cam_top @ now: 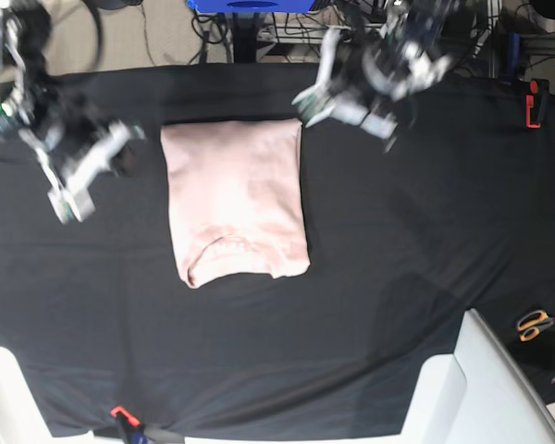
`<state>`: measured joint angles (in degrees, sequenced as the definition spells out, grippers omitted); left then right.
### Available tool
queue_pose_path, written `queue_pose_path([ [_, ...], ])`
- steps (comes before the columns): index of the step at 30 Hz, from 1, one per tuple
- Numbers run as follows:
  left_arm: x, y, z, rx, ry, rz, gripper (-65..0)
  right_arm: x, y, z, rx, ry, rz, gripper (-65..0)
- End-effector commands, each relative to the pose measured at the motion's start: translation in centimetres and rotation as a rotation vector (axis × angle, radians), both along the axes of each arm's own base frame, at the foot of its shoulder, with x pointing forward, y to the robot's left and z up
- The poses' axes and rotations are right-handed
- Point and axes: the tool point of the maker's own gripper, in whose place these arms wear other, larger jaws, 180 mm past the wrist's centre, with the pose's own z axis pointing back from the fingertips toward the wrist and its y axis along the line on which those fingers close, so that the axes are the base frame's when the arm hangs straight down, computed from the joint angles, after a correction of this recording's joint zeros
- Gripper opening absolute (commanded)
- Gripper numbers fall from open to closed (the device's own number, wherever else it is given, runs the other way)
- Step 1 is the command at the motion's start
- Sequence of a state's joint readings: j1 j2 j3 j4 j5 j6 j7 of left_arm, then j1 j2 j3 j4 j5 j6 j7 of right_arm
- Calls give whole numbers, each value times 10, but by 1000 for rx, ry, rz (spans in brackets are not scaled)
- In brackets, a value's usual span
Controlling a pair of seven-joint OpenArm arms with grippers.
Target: Fold the T-shirt properly
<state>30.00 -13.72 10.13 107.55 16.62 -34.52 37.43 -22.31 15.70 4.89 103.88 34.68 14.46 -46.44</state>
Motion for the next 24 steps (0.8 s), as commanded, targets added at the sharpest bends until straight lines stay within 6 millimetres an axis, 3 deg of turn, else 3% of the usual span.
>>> queue_pose_path([
  [1,-5,10,2,7,-1,21,-650,-6,-14,3,-53,-24,-12,-650],
  [5,-56,37,-4,-14,69,111,-650,-61,-37,-8,-215,13,7,-650],
  [9,-109,52,-9,-21,162,161,-650,-115,-41,-23,-248,132,33,-650],
  [13,-171,63,-42,4,344,225,-650,-162,-41,-36,-242,249,44,-650],
  [17,-212,51,-90,-87,474,326,-650,-207,-25,-96,-187,447,50,-650],
  [19,-223,41,-115,-145,522,389,-650,-228,-18,-131,-169,567,66,-650],
  [24,-243,42,-172,-223,681,587,-650,-288,5,-209,-141,810,66,-650],
])
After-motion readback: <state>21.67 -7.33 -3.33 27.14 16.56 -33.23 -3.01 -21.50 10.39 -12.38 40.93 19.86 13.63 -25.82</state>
